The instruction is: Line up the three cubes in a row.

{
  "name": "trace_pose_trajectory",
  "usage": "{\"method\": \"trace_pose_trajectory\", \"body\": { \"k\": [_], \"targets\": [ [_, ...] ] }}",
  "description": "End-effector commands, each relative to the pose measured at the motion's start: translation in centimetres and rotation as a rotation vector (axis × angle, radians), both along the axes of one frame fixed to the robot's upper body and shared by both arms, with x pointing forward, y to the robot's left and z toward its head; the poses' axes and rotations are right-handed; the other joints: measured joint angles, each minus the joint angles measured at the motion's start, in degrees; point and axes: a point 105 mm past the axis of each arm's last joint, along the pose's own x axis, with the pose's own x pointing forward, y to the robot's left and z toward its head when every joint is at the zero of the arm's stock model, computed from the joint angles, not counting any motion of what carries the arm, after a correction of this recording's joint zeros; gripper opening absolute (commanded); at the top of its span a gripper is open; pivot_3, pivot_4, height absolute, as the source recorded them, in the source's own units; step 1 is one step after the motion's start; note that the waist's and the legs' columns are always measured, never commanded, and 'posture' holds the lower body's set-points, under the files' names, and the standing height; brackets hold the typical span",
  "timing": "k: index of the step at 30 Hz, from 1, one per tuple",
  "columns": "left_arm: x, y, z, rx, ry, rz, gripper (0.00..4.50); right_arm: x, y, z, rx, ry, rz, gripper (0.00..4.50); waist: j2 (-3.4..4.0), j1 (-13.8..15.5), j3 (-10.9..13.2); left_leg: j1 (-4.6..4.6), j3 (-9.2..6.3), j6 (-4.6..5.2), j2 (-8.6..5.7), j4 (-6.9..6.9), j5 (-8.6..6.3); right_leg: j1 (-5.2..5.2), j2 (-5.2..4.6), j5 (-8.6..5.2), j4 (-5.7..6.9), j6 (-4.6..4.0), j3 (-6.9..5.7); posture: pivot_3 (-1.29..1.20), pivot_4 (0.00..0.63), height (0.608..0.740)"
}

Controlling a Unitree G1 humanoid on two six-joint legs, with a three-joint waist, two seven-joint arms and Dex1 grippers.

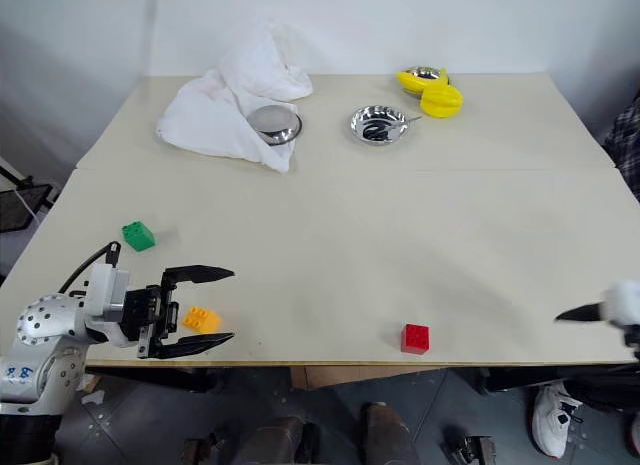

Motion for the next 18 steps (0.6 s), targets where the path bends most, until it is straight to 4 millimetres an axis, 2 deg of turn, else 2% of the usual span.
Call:
{"method": "trace_pose_trajectory", "body": {
  "k": [1,3,10,16,18],
  "targets": [
    [-0.1,-0.2,-0.1,0.015,-0.017,-0.003,4.48,0.9,5.2,1.0,0.063,-0.043,0.061,4.5,-0.11,0.68,0.03,0.0,-0.04,-0.02,0.01,0.0,-0.01,0.0,0.02,-0.02,-0.01,-0.03,-0.04,0.0,0.15,0.74],
    [-0.1,-0.4,-0.3,0.019,-0.016,-0.005,4.48,1.2,7.4,0.7,0.045,-0.07,0.097,4.5,-0.1,1.33,0.03,-0.04,-0.04,-0.02,0.0,-0.01,-0.02,-0.01,0.02,-0.02,-0.05,-0.03,-0.03,0.0,0.15,0.74],
    [-0.3,-0.8,-0.4,0.012,-0.013,-0.002,4.48,3.1,11.3,-0.5,0.019,-0.178,0.103,4.5,-0.18,1.43,0.04,-0.21,-0.04,0.15,-0.03,0.02,-0.16,-0.07,0.02,0.08,-0.37,0.14,-0.03,0.0,0.15,0.74],
    [0.0,-0.1,-0.3,0.017,-0.018,0.029,4.48,2.7,12.8,-0.9,0.039,-0.135,0.119,4.5,-0.25,1.05,0.04,-0.22,-0.06,0.12,-0.01,0.01,-0.18,-0.1,0.04,0.09,-0.35,0.16,-0.1,0.0,0.15,0.74],
    [0.0,-0.1,-0.3,0.018,-0.022,0.034,4.5,2.3,12.8,-1.2,0.033,-0.115,0.128,4.09,-0.26,1.04,0.03,-0.21,-0.06,0.11,0.0,0.01,-0.17,-0.09,0.05,0.09,-0.34,0.16,-0.1,0.0,0.15,0.74]
  ]
}}
